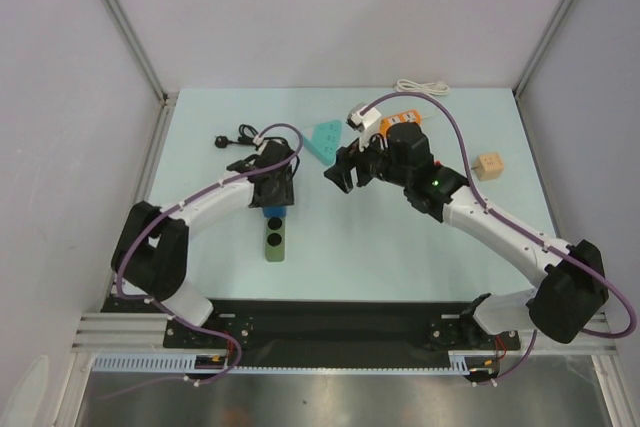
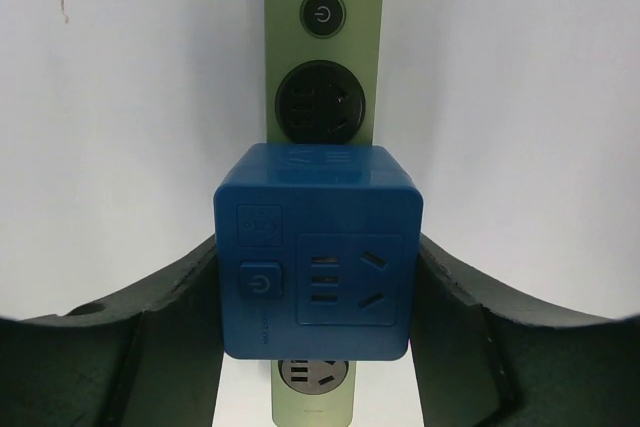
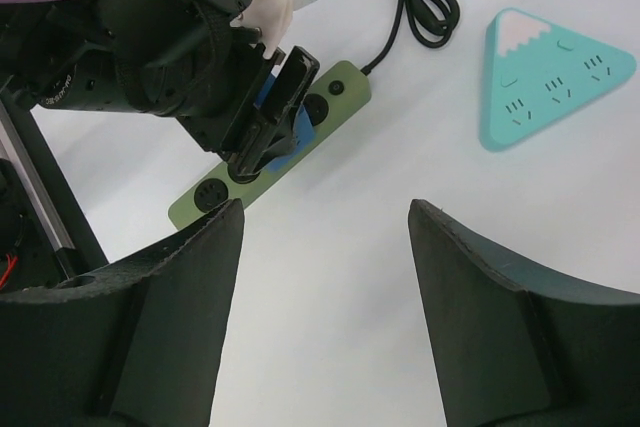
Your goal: Insert the plug
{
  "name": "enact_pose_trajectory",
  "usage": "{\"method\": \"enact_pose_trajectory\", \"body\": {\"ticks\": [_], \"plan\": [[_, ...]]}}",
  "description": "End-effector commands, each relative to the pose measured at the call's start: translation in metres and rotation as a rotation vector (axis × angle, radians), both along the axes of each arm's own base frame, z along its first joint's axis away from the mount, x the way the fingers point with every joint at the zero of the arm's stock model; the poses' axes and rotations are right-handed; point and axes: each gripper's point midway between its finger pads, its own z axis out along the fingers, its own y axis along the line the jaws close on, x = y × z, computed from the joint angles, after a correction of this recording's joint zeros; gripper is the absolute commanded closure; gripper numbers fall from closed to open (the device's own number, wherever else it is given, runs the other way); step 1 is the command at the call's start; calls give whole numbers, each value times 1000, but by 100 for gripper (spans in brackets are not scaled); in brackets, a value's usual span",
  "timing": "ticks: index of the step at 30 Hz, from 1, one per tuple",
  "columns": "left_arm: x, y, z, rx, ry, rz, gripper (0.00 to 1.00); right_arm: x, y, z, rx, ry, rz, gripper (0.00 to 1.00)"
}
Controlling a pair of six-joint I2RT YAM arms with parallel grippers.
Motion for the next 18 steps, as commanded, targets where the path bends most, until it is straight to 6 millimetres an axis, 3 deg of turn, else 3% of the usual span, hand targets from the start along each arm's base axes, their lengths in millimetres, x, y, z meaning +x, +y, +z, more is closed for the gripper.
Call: {"method": "enact_pose_trajectory", "body": {"ticks": [1, 6, 9, 17, 18], "plan": [[10, 24, 0, 134, -21, 77, 76, -1, -2, 22, 56, -46, 2, 28], [19, 46, 1, 285, -13, 108, 82, 0, -8, 22, 59, -46, -18, 28], [26, 47, -6, 296, 2, 120, 83, 0, -13, 22, 62, -46, -29, 27], [12, 32, -36, 94, -8, 138, 92, 3, -36, 18, 78, -32, -71, 28], [8, 32, -44, 74, -7, 150, 99, 2, -38, 17, 78, -30, -70, 27]]}}
